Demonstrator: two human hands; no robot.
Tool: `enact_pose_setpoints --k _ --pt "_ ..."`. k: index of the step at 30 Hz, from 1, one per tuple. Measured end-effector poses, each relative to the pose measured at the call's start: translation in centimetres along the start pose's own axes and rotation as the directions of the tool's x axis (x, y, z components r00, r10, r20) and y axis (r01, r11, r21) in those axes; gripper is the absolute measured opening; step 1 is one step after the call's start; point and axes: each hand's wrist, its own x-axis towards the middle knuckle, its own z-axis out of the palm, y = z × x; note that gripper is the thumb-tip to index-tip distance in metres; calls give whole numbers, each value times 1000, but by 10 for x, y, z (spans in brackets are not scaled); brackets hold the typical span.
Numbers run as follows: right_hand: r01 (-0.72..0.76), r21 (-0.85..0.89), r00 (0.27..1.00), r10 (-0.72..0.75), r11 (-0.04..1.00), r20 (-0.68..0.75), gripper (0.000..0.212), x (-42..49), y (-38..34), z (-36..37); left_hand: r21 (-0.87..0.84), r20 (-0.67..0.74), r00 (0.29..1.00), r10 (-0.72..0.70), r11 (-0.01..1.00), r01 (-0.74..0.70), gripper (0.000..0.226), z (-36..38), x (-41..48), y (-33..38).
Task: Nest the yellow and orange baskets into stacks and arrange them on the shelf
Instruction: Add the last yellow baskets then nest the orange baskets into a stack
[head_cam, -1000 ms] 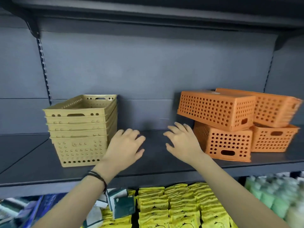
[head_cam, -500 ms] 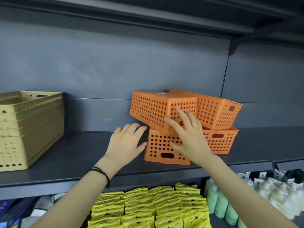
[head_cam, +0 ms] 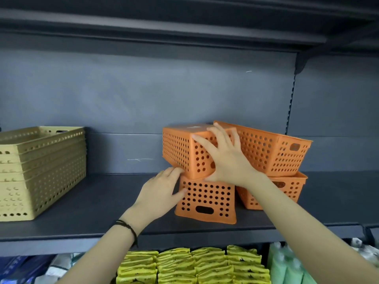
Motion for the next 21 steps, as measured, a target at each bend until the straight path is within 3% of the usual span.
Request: enact_pose_setpoints --k 4,7,9,11,14,16,19,21 --pt "17 27 998 -15 999 -64 114 12 -11 3 -231 26 989 -142 962 145 45 -3 4 -5" --pt "-20 104 983 38 994 -177 103 21 -21 2 -473 0 963 -269 849 236 53 -8 6 -14" --pt "-91 205 955 144 975 -261 100 28 -31 0 -569 -23 925 -379 766 300 57 -14 7 -20" --pt "-181 411 895 323 893 -308 99 38 -44 -5 -624 7 882 -470 687 372 59 -19 6 -27" --pt "-264 740 774 594 618 -220 93 55 -63 -13 -673 125 829 -545 567 475 59 -24 3 -37" --pt "-283 887 698 713 364 -70 83 64 -74 -14 -709 225 793 -566 463 532 57 -27 0 -39" --pt "-258 964 619 755 -66 218 77 70 -90 -7 -732 343 750 -566 339 591 55 -32 -3 -38" --pt "-266 939 589 734 -220 339 80 71 -100 -1 -757 366 751 -550 294 584 55 -32 -6 -38"
